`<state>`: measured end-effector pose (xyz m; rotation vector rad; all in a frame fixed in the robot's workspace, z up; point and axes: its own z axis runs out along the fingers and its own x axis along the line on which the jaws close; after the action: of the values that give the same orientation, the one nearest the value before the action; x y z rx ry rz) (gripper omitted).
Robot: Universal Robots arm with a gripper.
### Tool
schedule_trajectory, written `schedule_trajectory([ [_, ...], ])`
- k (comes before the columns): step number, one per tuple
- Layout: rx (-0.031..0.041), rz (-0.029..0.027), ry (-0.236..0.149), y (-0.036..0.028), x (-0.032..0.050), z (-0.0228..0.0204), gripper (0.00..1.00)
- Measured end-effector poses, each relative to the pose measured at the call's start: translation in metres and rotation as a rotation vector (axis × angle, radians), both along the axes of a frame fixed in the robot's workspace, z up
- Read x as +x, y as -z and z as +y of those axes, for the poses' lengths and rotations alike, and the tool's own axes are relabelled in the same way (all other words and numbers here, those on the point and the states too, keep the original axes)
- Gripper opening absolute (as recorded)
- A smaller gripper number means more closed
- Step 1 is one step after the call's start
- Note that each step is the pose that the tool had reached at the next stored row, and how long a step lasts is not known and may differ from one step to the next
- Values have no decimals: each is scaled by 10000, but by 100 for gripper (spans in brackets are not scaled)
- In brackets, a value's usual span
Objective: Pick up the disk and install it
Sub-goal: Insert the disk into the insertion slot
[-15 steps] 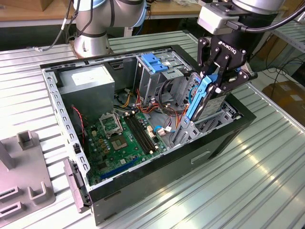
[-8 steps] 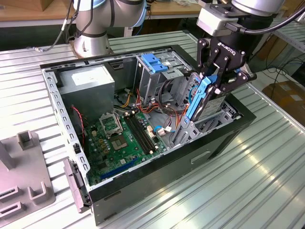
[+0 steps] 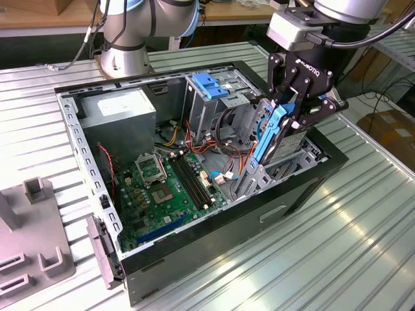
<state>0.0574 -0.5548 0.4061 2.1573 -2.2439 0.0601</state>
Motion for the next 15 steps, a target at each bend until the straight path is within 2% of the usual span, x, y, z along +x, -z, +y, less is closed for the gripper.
schedule_trajectory([
  [1, -2, 0, 0, 19, 0, 0, 37],
  [5, -3, 0, 0, 28, 0, 1, 37],
  [8, -2, 0, 0, 76, 0, 0, 37],
  [10, -4, 0, 0, 86, 0, 1, 37],
  [11, -3, 1, -1, 121, 0, 0, 37],
  [15, -3, 0, 0, 140, 0, 1, 37],
])
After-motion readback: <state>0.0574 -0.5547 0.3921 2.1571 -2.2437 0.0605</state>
